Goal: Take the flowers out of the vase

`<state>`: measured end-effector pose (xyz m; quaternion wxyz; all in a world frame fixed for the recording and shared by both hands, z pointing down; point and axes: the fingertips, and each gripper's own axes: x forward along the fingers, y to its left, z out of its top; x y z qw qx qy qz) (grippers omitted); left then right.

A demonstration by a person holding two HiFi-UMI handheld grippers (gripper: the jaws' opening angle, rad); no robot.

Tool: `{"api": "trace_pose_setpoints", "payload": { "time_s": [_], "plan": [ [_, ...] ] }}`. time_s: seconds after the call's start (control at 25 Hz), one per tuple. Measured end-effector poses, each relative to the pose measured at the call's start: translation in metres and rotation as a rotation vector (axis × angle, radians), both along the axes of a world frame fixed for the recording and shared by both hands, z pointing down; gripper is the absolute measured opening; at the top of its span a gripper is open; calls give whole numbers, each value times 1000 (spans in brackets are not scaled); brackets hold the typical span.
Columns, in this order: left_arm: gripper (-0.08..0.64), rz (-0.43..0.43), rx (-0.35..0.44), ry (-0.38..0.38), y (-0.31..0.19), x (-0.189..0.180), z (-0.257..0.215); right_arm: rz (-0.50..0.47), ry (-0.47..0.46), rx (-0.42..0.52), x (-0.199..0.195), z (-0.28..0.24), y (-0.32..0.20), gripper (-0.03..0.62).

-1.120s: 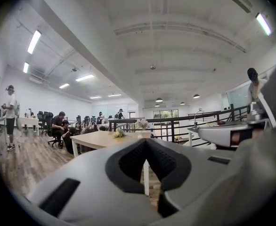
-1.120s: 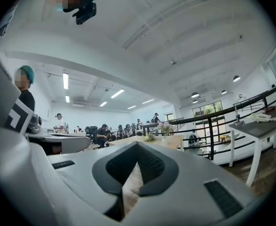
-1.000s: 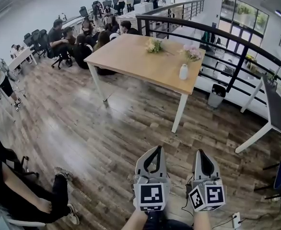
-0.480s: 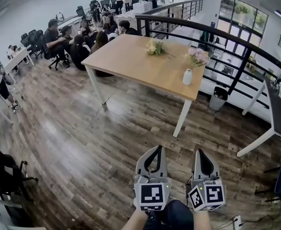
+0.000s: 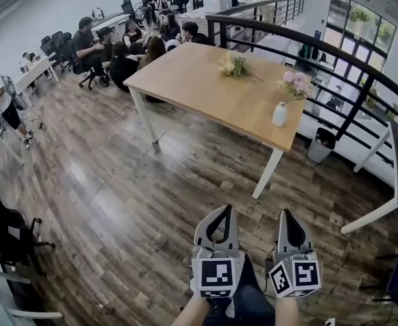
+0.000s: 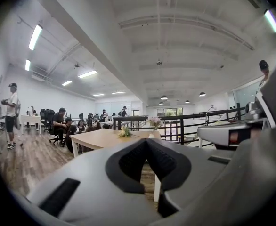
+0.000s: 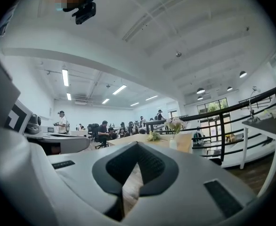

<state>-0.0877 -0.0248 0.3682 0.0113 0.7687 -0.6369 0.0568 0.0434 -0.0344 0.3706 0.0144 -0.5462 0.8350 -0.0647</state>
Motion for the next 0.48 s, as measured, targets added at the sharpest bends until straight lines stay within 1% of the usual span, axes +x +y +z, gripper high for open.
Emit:
{"api": "trace_pose_setpoints", "payload": {
  "time_s": [0.24,0.4,0.48],
  "plan": [
    [33,-27,9,-8,-49,7,-4,-32,-9,5,5,-2,-53,-3],
    [34,-43,-10,1,-82,15,-5,-48,-18,4,12,-4,-90,-3],
    [32,-47,0,-5,-102,20,-9,-57,-12,5,16,-8,-110,-3]
  ]
}}
